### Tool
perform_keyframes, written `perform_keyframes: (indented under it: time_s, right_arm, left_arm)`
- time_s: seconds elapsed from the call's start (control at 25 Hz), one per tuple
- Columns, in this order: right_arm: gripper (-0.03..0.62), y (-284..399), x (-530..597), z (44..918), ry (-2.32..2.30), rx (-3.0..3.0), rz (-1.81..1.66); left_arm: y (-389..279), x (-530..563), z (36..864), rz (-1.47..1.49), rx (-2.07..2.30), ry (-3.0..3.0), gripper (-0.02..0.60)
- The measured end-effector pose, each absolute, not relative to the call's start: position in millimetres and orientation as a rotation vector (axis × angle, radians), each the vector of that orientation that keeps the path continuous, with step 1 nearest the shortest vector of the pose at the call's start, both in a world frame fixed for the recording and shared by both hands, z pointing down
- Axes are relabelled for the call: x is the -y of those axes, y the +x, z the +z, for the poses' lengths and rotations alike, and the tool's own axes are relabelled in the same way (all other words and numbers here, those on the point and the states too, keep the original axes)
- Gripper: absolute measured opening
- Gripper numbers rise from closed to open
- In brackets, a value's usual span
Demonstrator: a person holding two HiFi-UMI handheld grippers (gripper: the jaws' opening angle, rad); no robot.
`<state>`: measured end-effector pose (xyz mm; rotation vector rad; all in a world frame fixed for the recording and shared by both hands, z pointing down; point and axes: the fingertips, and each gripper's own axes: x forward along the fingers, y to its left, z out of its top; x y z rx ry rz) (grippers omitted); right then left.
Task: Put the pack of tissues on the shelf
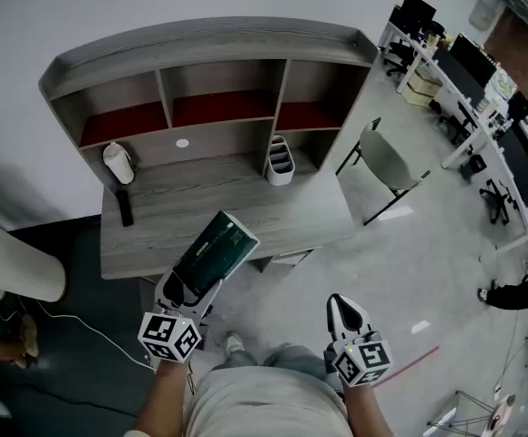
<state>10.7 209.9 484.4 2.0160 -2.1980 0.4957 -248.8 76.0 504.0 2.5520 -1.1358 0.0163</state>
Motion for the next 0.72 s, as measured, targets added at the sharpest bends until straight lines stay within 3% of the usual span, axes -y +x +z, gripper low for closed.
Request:
perform_keyframes:
  time_s: [0.36, 0.72]
  right_arm:
    - [0.028, 12.9, -143.8, 499.4, 1.890, 2.287, 0.527]
    - [0.028, 78.2, -33.1, 501.5, 1.669, 2.441, 0.530]
  left_arm:
    - [-256.1, -30.4, 510.5, 0.007, 1.257, 2.484, 0.437]
    - [-198.2, 43.8, 492.1, 0.023, 1.457, 2.427, 0.437]
